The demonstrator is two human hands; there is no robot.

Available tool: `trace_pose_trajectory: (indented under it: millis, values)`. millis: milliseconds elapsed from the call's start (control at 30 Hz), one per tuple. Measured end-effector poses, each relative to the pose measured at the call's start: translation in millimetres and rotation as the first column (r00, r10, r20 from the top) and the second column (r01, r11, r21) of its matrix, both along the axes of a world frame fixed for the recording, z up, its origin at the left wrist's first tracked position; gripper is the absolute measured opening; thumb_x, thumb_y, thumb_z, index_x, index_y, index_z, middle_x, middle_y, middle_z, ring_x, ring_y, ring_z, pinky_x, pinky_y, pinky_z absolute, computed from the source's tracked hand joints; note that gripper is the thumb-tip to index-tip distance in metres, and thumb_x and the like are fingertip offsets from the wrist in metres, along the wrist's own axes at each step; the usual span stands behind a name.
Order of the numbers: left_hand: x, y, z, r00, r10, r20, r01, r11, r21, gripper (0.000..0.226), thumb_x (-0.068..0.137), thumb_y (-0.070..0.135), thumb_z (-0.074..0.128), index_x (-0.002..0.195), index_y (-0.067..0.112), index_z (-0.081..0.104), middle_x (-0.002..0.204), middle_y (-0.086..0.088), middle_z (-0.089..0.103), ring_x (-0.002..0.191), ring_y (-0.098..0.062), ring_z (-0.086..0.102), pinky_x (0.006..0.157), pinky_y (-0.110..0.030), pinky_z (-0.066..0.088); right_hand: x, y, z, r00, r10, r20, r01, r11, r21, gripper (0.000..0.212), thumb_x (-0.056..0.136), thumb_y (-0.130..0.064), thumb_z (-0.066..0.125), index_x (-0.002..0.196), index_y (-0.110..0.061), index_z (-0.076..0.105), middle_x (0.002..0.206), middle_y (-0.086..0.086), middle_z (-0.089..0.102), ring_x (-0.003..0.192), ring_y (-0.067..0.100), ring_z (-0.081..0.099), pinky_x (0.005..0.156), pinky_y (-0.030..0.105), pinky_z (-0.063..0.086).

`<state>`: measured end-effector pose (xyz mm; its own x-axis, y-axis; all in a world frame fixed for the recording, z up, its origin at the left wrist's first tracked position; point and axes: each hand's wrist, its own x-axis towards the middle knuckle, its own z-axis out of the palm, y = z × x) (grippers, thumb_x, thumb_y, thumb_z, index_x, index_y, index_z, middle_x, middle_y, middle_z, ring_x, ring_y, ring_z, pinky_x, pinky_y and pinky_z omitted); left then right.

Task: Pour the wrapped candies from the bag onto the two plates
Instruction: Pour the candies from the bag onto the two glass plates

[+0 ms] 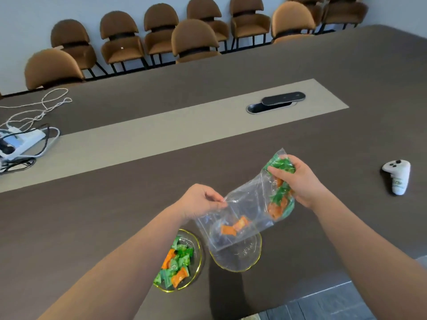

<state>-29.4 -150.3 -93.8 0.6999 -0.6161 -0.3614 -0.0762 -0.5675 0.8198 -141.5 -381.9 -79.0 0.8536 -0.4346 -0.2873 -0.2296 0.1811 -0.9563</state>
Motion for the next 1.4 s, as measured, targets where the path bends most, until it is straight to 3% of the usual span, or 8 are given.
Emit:
trace_pose_trajectory:
  millis: [133,333,400,467,700,1000,1200,1400]
  values:
    - [-4.3,-13.7,-15.0,0.997,-0.066,0.036,0.063,0.995,0.073,0.006,0.069,0.013,0.08,0.068,0.018,0.076,0.049,0.017,0.064,0.049,0.01,0.055,0.061,-0.011,0.047,-3.9,-5.2,-2.6,0.999,0.022,-0.031,-0.026,0.992,-0.123,0.024,0.076,-0.017,0.076,0.097,-0.021,0.064,0.089,0.008,0.069,0.08,0.025,0.067,0.082,0.05,0.056]
    - [-7.9,-14.0,-34.0,0.96,-0.235,0.154,0.162,0.911,0.38,0.017,0.071,0.026,0.072,0.058,0.033,0.064,0.067,0.016,0.063,0.08,-0.011,0.067,0.082,-0.028,0.054,0.6,7.9,-3.4,0.982,0.138,-0.128,-0.176,0.919,-0.352,0.032,0.074,-0.025,0.078,0.103,-0.024,0.062,0.094,0.002,0.069,0.081,0.016,0.068,0.076,0.031,0.057]
    - [-9.6,-9.3,-34.3,0.944,-0.304,0.127,0.213,0.858,0.468,0.009,0.07,0.029,0.072,0.077,0.031,0.068,0.08,0.014,0.063,0.095,-0.015,0.066,0.088,-0.031,0.053,4.2,15.1,-2.5,0.97,0.2,-0.136,-0.239,0.881,-0.408,0.029,0.074,-0.025,0.078,0.099,-0.025,0.062,0.092,-0.003,0.067,0.079,0.011,0.065,0.072,0.021,0.054]
    - [-7.0,-4.2,-36.2,0.939,-0.338,0.054,0.271,0.832,0.484,0.042,0.068,0.031,0.076,0.108,0.024,0.065,0.1,0.01,0.063,0.106,-0.016,0.062,0.095,-0.032,0.049,9.1,22.5,-1.6,0.959,0.245,-0.143,-0.284,0.832,-0.477,0.029,0.075,-0.024,0.078,0.098,-0.027,0.061,0.092,-0.008,0.063,0.079,0.008,0.062,0.07,0.014,0.049]
    - [-1.7,-6.6,-2.3,0.991,-0.136,0.01,0.135,0.988,0.069,0.067,0.07,0.038,0.077,0.129,0.019,0.053,0.128,0.005,0.056,0.119,-0.011,0.052,0.105,-0.026,0.038,24.2,39.5,4.3,0.915,0.381,-0.131,-0.377,0.695,-0.612,0.022,0.077,-0.017,0.075,0.09,-0.026,0.059,0.081,-0.02,0.058,0.072,-0.015,0.055,0.072,0.005,0.039]
    - [-15.5,-17.1,13.1,0.997,0.017,-0.07,-0.034,0.966,-0.257,0.022,0.074,0.026,0.075,0.093,0.034,0.067,0.101,0.011,0.07,0.103,-0.007,0.065,0.095,-0.022,0.048,27.6,43.1,14.1,0.859,0.462,-0.22,-0.466,0.527,-0.711,0.02,0.078,-0.015,0.07,0.098,-0.015,0.068,0.098,0.0,0.071,0.091,0.017,0.063,0.083,0.027,0.049]
    - [-16.8,-23.9,20.7,0.987,0.152,-0.05,-0.159,0.911,-0.382,0.018,0.071,0.012,0.078,0.087,0.019,0.073,0.081,0.009,0.074,0.075,0.003,0.068,0.072,-0.01,0.051,26.4,45.0,17.1,0.852,0.467,-0.236,-0.472,0.491,-0.732,0.026,0.077,-0.017,0.072,0.1,-0.019,0.061,0.085,-0.007,0.061,0.08,0.014,0.056,0.076,0.028,0.045]
    - [-18.8,-25.5,23.8,0.984,0.175,0.021,-0.157,0.927,-0.34,0.013,0.071,0.012,0.077,0.071,0.025,0.075,0.079,0.002,0.075,0.076,-0.008,0.068,0.077,-0.02,0.054,23.2,42.9,17.1,0.854,0.45,-0.259,-0.474,0.471,-0.744,0.03,0.075,-0.02,0.073,0.098,-0.023,0.053,0.079,-0.012,0.053,0.07,0.007,0.048,0.071,0.031,0.043]
